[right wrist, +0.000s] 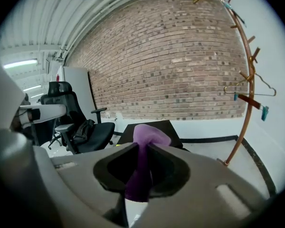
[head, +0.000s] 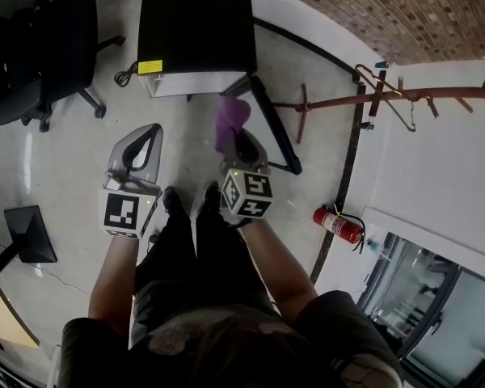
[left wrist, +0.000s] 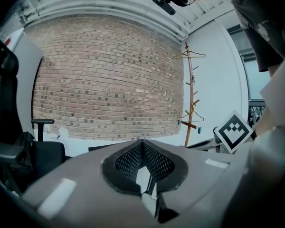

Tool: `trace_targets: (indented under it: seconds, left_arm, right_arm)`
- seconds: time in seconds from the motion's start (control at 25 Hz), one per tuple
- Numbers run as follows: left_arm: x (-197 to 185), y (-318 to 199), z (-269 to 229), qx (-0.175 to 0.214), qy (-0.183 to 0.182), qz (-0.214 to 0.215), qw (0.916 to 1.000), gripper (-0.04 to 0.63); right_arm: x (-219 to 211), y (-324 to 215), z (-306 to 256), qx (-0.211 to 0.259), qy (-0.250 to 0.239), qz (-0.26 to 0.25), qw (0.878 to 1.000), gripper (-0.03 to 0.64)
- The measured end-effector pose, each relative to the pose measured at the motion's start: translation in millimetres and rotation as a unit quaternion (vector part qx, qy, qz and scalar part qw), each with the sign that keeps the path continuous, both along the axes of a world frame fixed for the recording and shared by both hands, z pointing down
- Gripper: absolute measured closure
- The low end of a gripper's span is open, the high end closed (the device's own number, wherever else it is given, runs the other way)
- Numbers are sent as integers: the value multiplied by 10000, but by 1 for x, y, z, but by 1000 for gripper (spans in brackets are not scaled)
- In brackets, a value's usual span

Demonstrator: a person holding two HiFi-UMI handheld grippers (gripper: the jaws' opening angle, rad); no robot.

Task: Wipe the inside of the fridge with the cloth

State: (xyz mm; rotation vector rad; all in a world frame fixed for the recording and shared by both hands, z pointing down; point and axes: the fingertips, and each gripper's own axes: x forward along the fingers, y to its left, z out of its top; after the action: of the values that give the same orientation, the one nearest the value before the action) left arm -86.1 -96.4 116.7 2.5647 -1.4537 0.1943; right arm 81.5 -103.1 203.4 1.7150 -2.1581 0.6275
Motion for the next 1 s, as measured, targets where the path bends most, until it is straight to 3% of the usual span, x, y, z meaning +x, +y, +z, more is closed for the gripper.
trace_targets:
  seconds: [0.12,0.32,0.68,0.88,1.0]
  left_arm:
    - [8,17,-16,-4,84,21,10000,578]
    - [16,52,-28,33,16,-81,10000,577]
    - [79,171,-69,349,-317,179,9987,578]
    - [113,234,-91,346,-237,-30,9991,578]
    - [114,262,-96,378,-195,-270,9987,577]
  right_arm:
    - [10,24,-19,11,-160,37,9999,563]
    - [15,72,-45,121,-853,-207,9961,563]
    - [63,187,-87,496,-1195,-601,9898,564]
    - [92,235,-107,620,-1200,-833,9873,563]
    - [95,258,-115,700,-1189,-1107,9842,563]
